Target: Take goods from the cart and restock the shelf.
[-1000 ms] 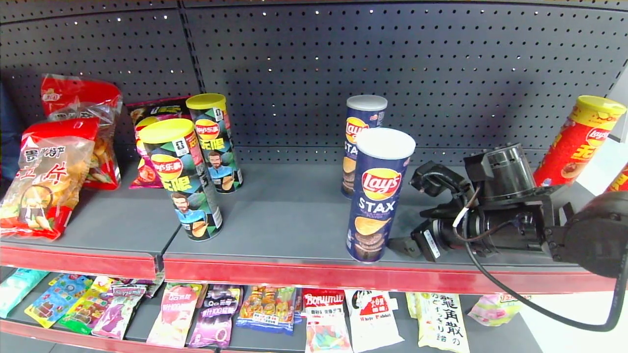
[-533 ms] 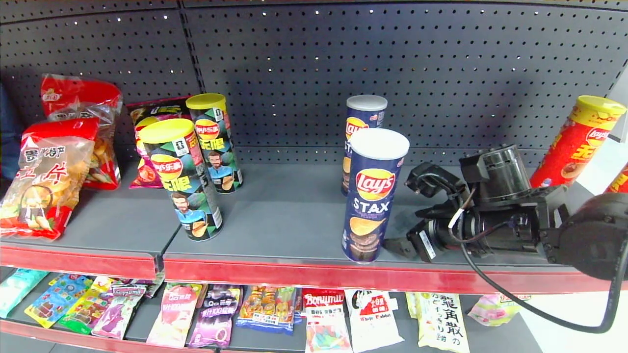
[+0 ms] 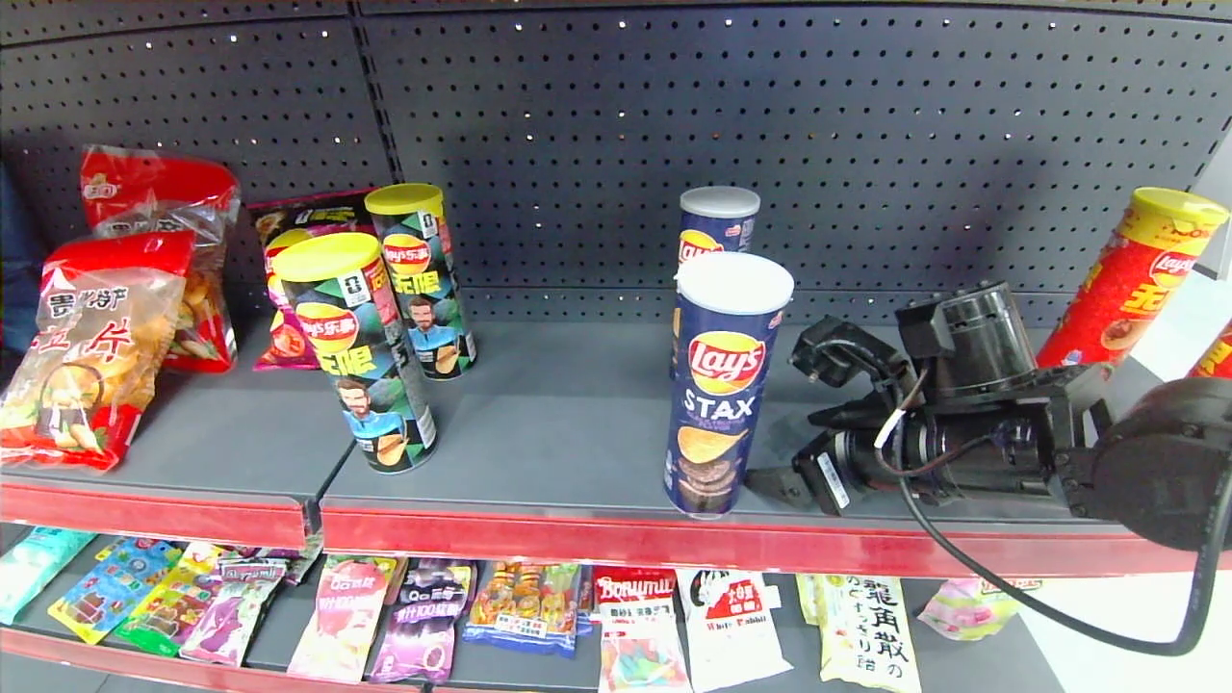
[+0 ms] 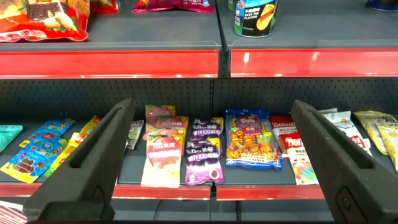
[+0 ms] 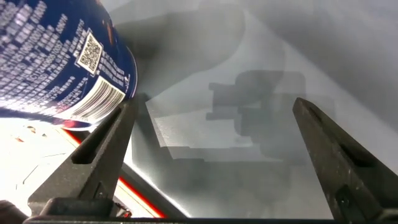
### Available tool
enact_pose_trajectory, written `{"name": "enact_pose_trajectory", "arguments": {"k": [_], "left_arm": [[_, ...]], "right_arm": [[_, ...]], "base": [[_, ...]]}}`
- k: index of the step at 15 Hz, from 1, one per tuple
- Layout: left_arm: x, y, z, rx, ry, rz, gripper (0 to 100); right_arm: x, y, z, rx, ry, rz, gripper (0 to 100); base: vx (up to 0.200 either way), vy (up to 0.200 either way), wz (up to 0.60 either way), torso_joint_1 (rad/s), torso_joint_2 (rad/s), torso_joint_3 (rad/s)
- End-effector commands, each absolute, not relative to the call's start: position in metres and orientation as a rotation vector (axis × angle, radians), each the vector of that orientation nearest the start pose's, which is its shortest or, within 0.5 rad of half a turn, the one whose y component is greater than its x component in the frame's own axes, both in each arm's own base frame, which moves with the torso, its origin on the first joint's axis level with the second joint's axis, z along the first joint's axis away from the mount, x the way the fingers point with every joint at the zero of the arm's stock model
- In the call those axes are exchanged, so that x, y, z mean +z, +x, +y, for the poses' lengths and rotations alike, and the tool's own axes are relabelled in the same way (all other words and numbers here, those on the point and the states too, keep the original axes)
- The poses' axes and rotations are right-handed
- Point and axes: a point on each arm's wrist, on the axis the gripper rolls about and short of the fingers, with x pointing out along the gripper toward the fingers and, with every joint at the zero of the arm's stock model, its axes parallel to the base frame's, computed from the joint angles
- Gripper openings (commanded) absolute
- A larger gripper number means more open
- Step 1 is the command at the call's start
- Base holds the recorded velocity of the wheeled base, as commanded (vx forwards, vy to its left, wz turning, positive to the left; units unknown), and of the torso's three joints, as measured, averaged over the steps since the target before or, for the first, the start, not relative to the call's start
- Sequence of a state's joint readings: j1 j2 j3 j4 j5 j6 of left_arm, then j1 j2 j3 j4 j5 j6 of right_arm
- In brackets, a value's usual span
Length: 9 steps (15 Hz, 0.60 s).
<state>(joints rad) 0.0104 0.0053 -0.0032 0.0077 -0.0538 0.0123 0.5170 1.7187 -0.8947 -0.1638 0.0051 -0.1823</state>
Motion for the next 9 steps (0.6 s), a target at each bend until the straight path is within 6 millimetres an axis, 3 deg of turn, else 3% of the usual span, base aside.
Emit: {"name": "enact_pose_trajectory", "arguments": {"k": [1, 9], "left_arm": [[0.0757, -0.0226, -0.0014, -0.045, 0.012, 0.010, 100], [0.0757, -0.0226, -0.0015, -0.043, 0.012, 0.010, 100]], "right_arm": [[0.1570, 0.2584, 0.1507, 0.572, -0.345, 0.598, 100], [0.1564, 0.2612, 0.1540, 0.575, -0.345, 0.597, 100]], "base": [[0.000, 0.000, 0.00, 0.000, 0.00, 0.000], [0.000, 0.000, 0.00, 0.000, 0.00, 0.000]]}}
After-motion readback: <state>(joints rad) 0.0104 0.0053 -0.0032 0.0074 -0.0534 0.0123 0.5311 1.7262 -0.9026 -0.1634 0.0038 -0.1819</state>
